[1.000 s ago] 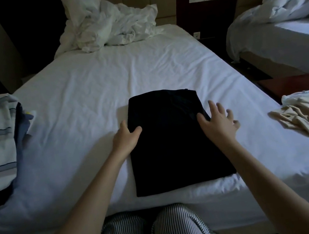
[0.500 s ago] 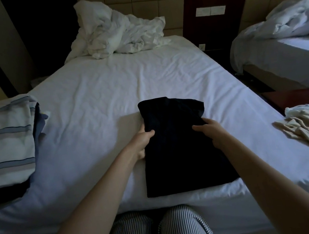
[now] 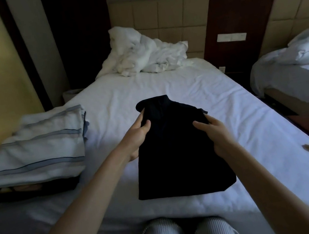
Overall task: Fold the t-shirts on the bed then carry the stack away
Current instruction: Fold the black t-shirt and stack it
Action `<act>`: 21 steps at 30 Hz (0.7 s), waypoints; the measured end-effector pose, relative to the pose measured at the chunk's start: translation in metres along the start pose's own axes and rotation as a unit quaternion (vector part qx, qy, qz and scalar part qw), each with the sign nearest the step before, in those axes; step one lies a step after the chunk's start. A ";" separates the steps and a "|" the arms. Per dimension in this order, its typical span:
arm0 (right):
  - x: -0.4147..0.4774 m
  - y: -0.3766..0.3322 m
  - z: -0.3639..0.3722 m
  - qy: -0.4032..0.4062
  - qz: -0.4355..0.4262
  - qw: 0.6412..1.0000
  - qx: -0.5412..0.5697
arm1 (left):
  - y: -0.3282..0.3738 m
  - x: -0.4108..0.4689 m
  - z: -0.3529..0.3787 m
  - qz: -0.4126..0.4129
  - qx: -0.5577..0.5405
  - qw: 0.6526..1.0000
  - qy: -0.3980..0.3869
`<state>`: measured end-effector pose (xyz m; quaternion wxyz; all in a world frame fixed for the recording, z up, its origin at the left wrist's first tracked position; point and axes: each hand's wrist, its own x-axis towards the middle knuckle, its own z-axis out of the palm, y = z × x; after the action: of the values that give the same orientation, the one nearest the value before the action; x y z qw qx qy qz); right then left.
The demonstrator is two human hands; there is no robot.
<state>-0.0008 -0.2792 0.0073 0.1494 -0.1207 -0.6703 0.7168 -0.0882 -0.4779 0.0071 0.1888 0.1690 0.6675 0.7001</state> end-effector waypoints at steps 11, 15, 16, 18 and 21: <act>0.004 -0.027 0.166 -0.139 -0.017 0.988 0.069 | 0.048 -0.050 -0.161 0.032 0.107 0.986 0.126; 0.019 -0.052 0.240 -0.202 -0.044 0.976 0.069 | 0.084 -0.071 -0.228 0.057 0.092 0.976 0.188; 0.024 -0.056 0.259 -0.215 -0.047 0.973 0.063 | 0.094 -0.074 -0.245 0.062 0.096 0.971 0.208; 0.033 -0.055 0.292 -0.227 -0.028 0.972 0.049 | 0.108 -0.077 -0.279 0.048 0.119 0.960 0.250; 0.050 -0.017 0.325 -0.241 -0.009 0.967 -0.085 | 0.096 -0.076 -0.324 -0.054 0.260 0.914 0.306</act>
<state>-0.1673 -0.5598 0.0491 -0.0209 0.0496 -0.7464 0.6634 -0.1835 -0.8008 0.0873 -0.0379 -0.0472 0.8592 0.5081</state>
